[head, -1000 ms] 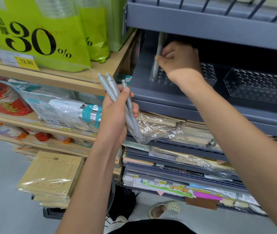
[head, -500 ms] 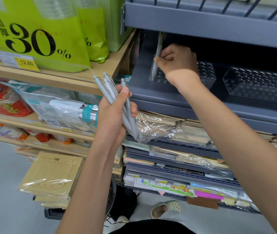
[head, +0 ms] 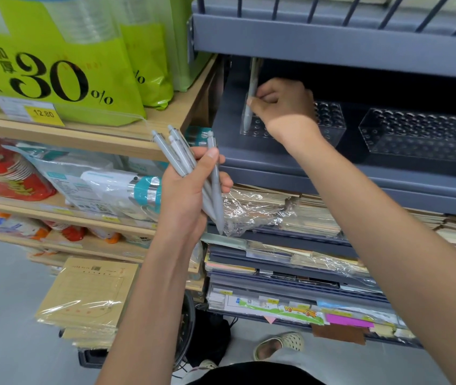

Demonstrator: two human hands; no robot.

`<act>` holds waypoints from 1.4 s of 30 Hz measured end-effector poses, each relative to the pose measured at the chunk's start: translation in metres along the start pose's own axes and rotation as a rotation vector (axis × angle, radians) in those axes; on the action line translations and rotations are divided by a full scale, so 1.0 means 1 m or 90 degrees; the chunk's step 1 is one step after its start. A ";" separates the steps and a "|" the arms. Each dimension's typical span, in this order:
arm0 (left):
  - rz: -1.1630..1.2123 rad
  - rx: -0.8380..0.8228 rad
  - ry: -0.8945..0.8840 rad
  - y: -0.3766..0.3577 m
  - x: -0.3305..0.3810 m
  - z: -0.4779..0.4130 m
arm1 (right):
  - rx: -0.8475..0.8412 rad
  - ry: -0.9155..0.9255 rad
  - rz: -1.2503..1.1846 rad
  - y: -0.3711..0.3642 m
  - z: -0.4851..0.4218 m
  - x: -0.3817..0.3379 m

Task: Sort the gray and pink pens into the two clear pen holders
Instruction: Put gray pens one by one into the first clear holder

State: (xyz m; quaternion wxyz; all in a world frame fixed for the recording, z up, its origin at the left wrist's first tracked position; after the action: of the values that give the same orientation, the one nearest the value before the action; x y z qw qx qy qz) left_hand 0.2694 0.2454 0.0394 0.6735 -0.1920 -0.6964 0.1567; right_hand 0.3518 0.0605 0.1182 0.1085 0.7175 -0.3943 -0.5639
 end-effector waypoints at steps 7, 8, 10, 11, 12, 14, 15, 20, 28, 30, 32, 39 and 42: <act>-0.015 -0.023 0.003 -0.005 -0.003 0.000 | 0.034 0.030 -0.147 0.022 0.023 -0.010; -0.016 -0.027 0.005 -0.006 -0.004 0.000 | -0.012 0.035 -0.198 0.021 0.029 -0.013; -0.015 -0.037 0.007 -0.010 -0.006 -0.001 | -0.159 0.049 -0.238 0.012 0.043 -0.021; -0.013 -0.045 0.006 -0.012 -0.007 -0.001 | -0.228 0.058 -0.223 0.007 0.050 -0.023; -0.010 -0.055 0.005 -0.015 -0.008 -0.001 | -0.279 0.065 -0.208 0.005 0.055 -0.024; -0.004 -0.073 0.002 -0.021 -0.010 -0.001 | -0.327 0.066 -0.208 0.004 0.059 -0.023; -0.005 -0.079 0.001 -0.024 -0.011 -0.002 | -0.338 0.060 -0.219 0.005 0.059 -0.022; -0.053 -0.072 0.023 -0.028 -0.018 -0.004 | -0.367 -0.024 -0.310 0.009 0.056 -0.004; -0.123 -0.112 0.077 -0.033 -0.027 -0.003 | -0.111 -0.123 -0.584 0.040 0.037 0.018; -0.143 -0.103 0.077 -0.035 -0.028 -0.003 | -0.105 -0.131 -0.592 0.036 0.040 0.021; -0.140 -0.084 0.080 -0.037 -0.028 -0.003 | -0.161 -0.123 -0.557 0.027 0.048 0.021; -0.106 -0.077 0.068 -0.040 -0.026 -0.006 | -0.149 -0.084 -0.499 0.033 0.047 0.023; -0.123 -0.109 0.058 -0.038 -0.023 -0.007 | 0.024 -0.075 -0.544 0.055 0.023 0.031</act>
State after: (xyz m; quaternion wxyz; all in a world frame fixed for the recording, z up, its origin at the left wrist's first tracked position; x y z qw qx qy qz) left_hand 0.2743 0.2004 0.0376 0.6976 -0.1873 -0.6913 0.0223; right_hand 0.3087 0.0090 0.1214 -0.1708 0.7847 -0.0778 -0.5908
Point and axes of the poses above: each hand's wrist, its own z-axis away from the middle knuckle, its own y-axis out of the back of the hand, x = y × z, the point moved 7 cm from there along -z, towards the middle knuckle, and after that the axes turned 3 degrees about -z, right-handed, at the moved point
